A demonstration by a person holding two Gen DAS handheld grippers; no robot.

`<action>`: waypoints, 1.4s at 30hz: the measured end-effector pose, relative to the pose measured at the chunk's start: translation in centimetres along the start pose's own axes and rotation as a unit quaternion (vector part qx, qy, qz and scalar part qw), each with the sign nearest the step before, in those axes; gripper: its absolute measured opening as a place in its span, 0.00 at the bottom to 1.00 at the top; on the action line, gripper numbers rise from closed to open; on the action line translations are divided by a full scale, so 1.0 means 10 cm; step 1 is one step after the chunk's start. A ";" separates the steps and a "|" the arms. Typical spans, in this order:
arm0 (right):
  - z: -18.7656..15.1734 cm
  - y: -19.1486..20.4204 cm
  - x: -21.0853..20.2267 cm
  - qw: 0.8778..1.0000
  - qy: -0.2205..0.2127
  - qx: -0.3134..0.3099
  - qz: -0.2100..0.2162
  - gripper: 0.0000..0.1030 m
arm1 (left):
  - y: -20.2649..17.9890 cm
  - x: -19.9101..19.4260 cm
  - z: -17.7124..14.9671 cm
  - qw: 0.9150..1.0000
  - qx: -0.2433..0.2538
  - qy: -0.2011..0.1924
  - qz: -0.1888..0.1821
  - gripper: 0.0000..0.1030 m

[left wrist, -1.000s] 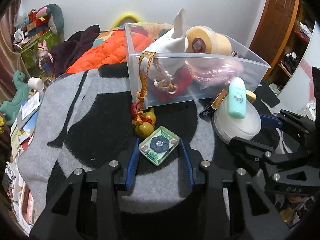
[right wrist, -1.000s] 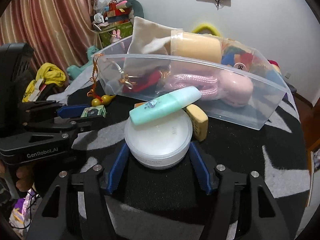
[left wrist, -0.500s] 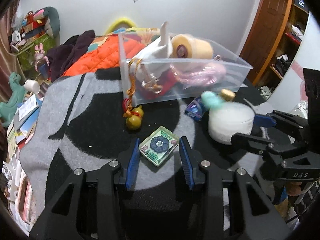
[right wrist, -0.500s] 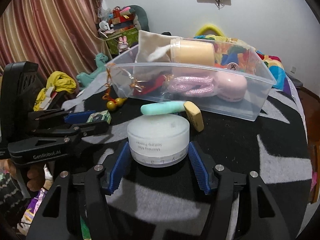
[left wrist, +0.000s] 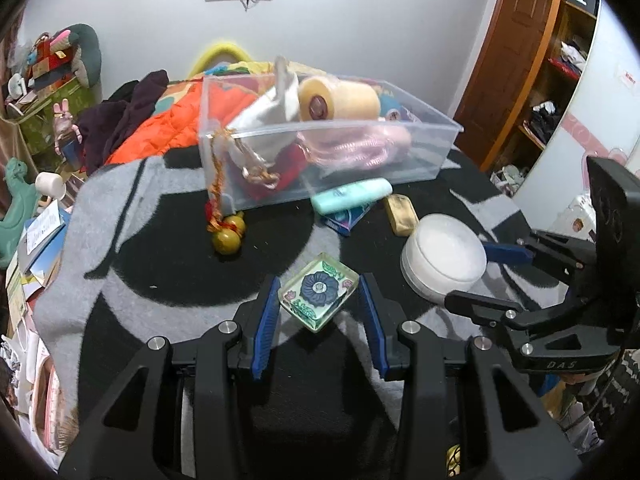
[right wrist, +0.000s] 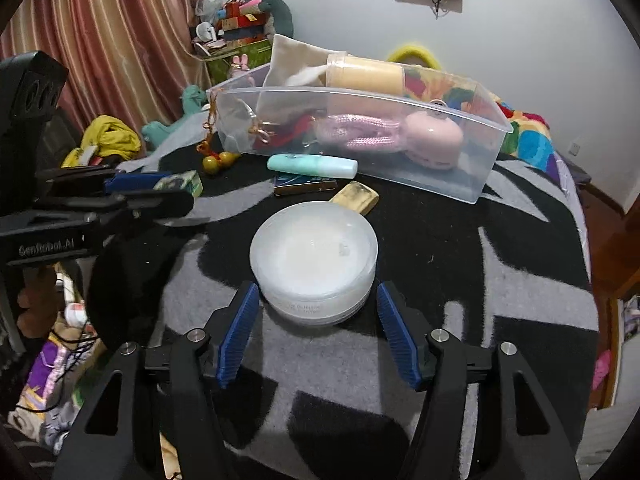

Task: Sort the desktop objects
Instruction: 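Lift the white container with the right tool while the left grasps and lifts the green card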

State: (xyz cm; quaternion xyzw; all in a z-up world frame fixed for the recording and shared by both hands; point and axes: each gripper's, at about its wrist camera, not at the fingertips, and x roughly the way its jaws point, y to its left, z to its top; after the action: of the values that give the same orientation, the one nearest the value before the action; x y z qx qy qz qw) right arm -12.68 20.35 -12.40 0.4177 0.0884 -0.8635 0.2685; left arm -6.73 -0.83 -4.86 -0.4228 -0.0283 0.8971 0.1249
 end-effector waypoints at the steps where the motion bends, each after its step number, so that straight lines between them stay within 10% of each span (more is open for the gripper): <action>1: 0.01 0.00 0.02 1.000 0.000 0.000 -0.002 0.66 | -0.01 0.03 0.00 1.000 -0.002 0.003 -0.001 0.38; 42: 0.98 -0.95 -0.17 0.983 -0.133 0.116 -0.038 0.61 | 0.02 0.17 1.00 0.996 -0.010 -0.086 0.011 0.38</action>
State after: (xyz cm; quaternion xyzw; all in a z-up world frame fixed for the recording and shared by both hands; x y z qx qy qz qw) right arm -23.52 25.31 -5.53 0.3236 -0.0333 -0.9255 0.1941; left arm -15.46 -0.04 0.25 -0.3451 -0.0429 0.9314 0.1079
